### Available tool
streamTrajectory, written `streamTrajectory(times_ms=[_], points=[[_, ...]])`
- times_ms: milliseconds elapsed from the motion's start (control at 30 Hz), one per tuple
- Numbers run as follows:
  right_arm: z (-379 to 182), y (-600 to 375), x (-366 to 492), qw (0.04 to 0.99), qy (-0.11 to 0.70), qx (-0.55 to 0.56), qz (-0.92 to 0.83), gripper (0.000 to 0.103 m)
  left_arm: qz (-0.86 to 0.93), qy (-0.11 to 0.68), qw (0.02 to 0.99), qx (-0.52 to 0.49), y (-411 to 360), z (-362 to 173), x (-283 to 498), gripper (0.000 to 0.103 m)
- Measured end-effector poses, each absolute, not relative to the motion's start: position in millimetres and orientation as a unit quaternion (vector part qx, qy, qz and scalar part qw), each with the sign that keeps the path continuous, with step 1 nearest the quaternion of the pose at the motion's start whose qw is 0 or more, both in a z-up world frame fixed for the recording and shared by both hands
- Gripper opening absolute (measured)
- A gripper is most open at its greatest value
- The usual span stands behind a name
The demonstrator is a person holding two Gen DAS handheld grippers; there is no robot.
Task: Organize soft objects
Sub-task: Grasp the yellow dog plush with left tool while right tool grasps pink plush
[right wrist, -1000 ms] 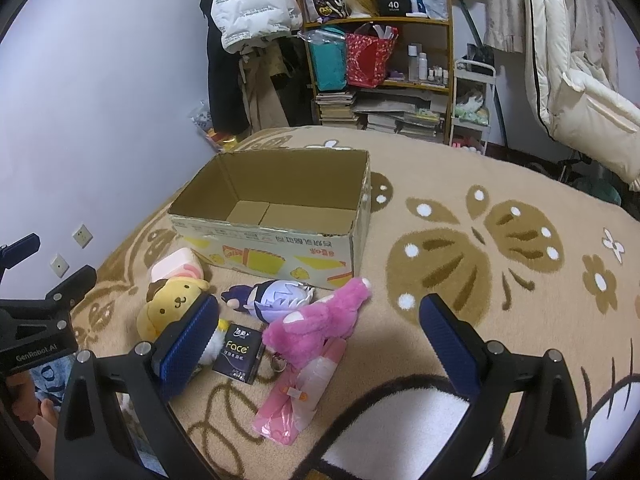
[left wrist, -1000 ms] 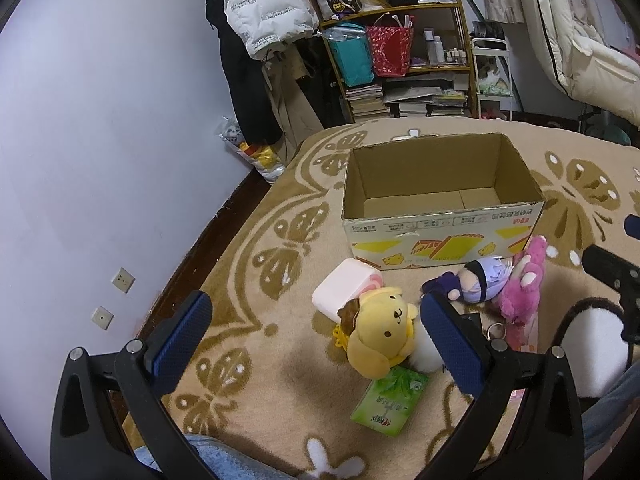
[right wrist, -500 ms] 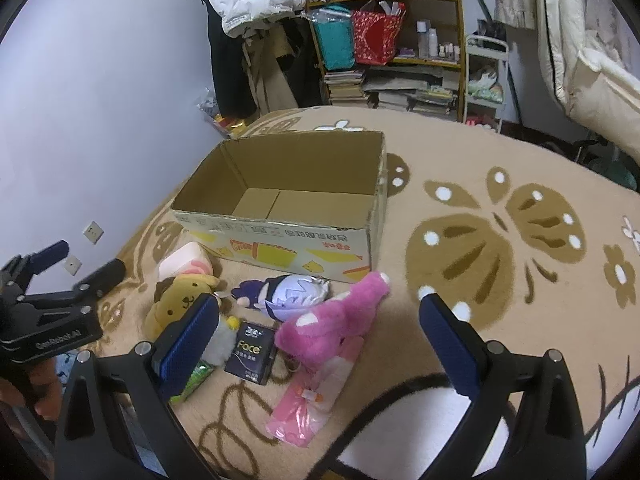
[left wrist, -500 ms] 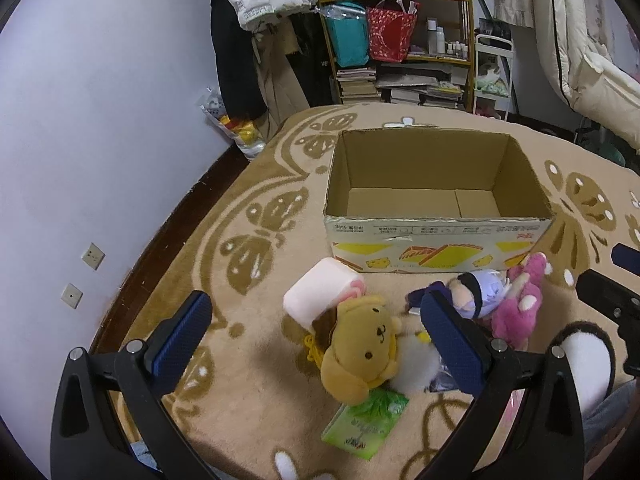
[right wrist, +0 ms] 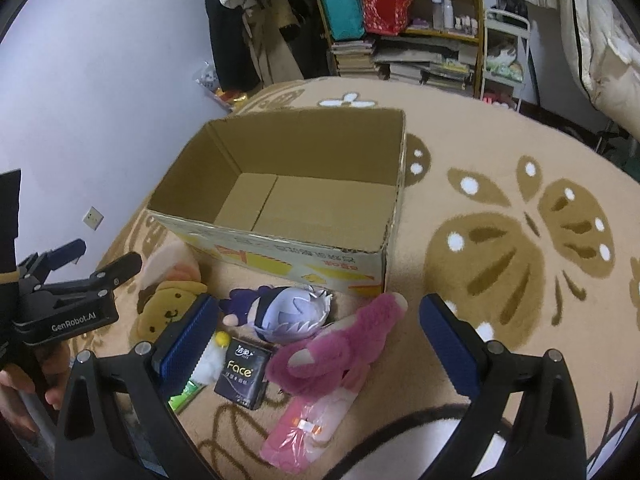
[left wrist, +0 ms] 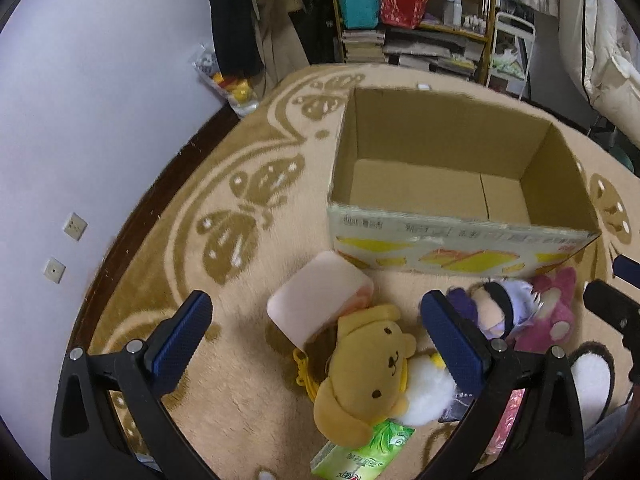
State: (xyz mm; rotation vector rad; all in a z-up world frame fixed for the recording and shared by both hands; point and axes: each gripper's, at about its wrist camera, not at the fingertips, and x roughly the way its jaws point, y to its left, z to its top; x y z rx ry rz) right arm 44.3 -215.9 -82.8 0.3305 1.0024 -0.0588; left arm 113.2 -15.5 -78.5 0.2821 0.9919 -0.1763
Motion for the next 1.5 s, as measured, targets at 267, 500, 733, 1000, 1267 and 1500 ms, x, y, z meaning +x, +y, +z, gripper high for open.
streamTrajectory(times_ms=[267, 500, 733, 1000, 1267, 1500], points=[[-115.7, -228.6, 46.9, 0.84, 0.512, 0.176, -0.035, 0.103, -0.091, 0.501, 0.847, 0.154, -24.6, -103.0, 112.0, 0.103], [-138.2, -230.6, 48.8, 0.818, 0.541, 0.193, -0.021, 0.087, -0.098, 0.527, 0.83, 0.154, -26.7, -118.8, 110.7, 0.103], [-155.3, -219.8, 55.4, 0.807, 0.561, 0.183, -0.005, 0.084, -0.094, 0.561, 0.81, 0.144, -23.3, -136.7, 113.5, 0.103], [-169.2, -225.5, 58.3, 0.79, 0.57, 0.226, 0.01, 0.084, -0.11, 0.59, 0.788, 0.14, -24.7, -153.3, 111.6, 0.078], [-160.8, -211.2, 54.3, 0.806, 0.561, 0.189, 0.012, 0.072, -0.116, 0.579, 0.799, 0.113, -18.2, -144.2, 110.4, 0.056], [-149.8, -197.7, 51.9, 0.825, 0.545, 0.148, 0.005, 0.056, -0.121, 0.553, 0.817, 0.111, -19.9, -127.4, 104.3, 0.047]])
